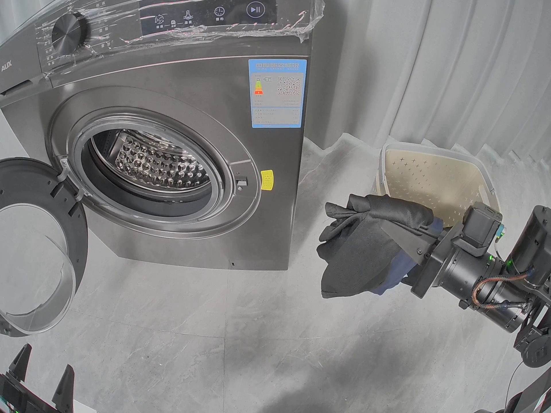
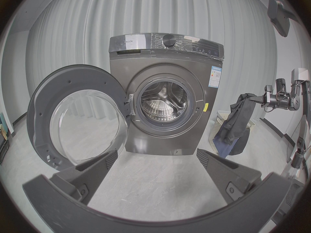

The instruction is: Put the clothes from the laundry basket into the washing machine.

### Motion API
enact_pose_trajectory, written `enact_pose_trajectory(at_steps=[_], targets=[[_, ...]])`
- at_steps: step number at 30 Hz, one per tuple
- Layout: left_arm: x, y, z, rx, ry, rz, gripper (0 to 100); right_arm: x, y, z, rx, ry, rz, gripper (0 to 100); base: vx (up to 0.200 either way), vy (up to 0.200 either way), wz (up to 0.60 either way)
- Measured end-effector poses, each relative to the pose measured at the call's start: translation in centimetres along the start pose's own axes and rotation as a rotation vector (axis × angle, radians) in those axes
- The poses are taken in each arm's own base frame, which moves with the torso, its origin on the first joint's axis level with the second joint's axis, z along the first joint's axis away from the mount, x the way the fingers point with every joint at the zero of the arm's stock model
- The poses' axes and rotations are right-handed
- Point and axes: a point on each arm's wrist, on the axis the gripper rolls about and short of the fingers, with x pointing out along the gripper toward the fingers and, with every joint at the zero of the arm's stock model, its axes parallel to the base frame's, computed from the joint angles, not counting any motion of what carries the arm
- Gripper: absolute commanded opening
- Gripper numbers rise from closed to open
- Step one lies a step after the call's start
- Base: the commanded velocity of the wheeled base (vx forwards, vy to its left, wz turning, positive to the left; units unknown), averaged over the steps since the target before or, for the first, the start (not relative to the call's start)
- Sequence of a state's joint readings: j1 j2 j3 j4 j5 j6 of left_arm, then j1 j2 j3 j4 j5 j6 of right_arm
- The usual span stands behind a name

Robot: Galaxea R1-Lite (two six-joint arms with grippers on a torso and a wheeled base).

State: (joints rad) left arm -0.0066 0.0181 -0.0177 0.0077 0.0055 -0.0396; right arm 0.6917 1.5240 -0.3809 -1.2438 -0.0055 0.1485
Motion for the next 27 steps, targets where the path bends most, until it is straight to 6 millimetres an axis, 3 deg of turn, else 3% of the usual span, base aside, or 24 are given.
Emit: enact_pose_trajectory(at_steps=[5,27], targets=[[0.0,0.0,0.0,0.0,0.0,0.0,100,0.03,-0.02,-0.04,0.0,0.002,-0.001,0,0.0,0.0,0.0],[0.0,0.0,0.0,0.0,0.0,-0.001,100,0.18,-0.14,-0.19,0.001,0.008,-0.006,0,0.0,0.2,0.0]])
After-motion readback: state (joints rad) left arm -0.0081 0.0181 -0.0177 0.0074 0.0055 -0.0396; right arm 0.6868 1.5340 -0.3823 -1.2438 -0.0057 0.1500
